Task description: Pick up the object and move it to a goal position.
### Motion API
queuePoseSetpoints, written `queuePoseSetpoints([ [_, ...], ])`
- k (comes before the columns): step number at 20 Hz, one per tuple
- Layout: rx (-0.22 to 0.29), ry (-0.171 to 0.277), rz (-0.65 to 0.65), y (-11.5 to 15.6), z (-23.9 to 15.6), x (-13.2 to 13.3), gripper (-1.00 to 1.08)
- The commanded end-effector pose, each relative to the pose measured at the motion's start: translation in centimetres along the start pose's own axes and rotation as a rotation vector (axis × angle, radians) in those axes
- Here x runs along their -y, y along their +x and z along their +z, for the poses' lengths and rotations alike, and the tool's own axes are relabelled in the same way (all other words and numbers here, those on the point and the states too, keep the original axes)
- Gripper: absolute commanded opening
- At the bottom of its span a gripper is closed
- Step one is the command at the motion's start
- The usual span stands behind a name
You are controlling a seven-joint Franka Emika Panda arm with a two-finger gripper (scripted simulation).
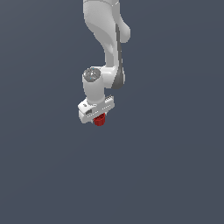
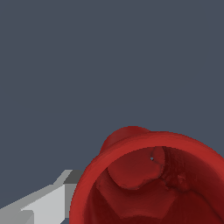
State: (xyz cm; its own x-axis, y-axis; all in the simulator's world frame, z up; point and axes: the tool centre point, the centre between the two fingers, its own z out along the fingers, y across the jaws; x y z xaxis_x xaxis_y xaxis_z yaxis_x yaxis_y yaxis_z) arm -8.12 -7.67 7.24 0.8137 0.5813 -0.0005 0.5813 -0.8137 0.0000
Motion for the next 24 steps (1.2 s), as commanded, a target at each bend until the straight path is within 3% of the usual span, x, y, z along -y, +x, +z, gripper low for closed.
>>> queuePoseSetpoints([
  [1,-0.002,-0.002,0.000,0.0,-1.5,-0.1,-1.00],
  [24,-0.002,0.000,-0.002,-0.3,-24.1,-1.7,-1.00],
])
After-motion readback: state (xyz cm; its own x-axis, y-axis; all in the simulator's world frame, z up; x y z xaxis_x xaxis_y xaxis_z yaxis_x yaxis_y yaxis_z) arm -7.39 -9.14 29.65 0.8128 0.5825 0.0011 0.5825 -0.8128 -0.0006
